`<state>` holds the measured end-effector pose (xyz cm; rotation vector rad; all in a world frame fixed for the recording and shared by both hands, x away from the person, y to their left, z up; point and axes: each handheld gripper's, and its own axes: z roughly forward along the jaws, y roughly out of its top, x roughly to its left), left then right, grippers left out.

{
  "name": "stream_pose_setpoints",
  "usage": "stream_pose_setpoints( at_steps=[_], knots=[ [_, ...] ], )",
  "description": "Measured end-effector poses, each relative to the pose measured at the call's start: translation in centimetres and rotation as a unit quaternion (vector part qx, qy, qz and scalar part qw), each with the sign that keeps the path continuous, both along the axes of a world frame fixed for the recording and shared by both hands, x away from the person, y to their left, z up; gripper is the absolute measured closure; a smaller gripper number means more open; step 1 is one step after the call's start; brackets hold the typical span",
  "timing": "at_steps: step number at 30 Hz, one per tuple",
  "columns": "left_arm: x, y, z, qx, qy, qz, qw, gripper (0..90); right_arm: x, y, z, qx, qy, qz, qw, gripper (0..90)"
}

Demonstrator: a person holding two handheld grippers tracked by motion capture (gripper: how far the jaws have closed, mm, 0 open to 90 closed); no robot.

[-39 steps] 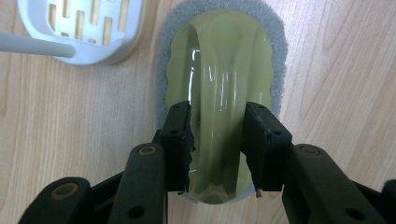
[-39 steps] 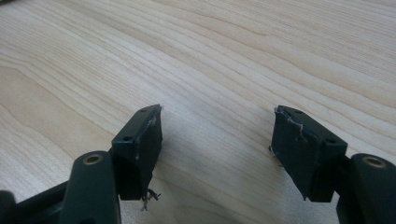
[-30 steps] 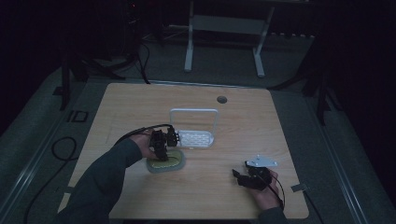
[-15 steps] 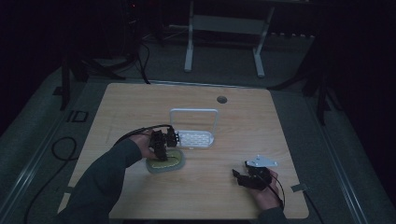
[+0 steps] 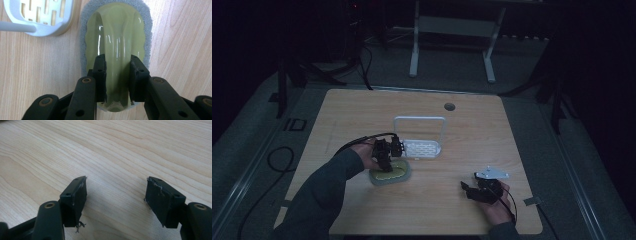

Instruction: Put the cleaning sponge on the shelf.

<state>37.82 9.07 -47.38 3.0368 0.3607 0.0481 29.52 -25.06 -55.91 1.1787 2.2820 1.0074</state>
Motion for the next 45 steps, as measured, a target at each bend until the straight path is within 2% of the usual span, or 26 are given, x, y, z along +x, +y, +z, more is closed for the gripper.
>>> stream_pose_setpoints(
  at_steps=[12, 16, 23, 29, 33, 36, 45],
  knots=[
    [0.0, -0.6, 0.4, -0.004, -0.009, -0.008, 0.9999, 71.3, 0.0, 0.0, 0.0, 0.0, 0.0, 0.0, 1.0, 32.9],
    [0.0, -1.0, 0.9, -0.005, -0.022, -0.01, 0.9997, 71.3, 0.0, 0.0, 0.0, 0.0, 0.0, 0.0, 1.0, 32.9],
    [0.1, -1.9, 1.5, -0.004, -0.032, -0.02, 0.9993, 71.3, 0.0, 0.0, 0.0, 0.0, 0.0, 0.0, 1.0, 32.9],
    [0.3, -2.5, 1.6, -0.008, -0.038, -0.025, 0.9989, 71.3, 0.0, 0.0, 0.0, 0.0, 0.0, 0.0, 1.0, 32.9],
    [0.3, -2.7, 1.6, -0.011, -0.056, -0.028, 0.998, 71.3, 0.0, 0.0, 0.0, 0.0, 0.0, 0.0, 1.0, 32.9],
    [0.4, -2.8, 1.6, -0.012, -0.061, -0.031, 0.9976, 71.3, 0.0, 0.0, 0.0, 0.0, 0.0, 0.0, 1.0, 32.9],
    [0.5, -3.5, 1.6, -0.014, -0.063, -0.036, 0.9972, 71.4, 0.0, 0.0, 0.0, 0.0, 0.0, 0.0, 1.0, 32.9]
  ],
)
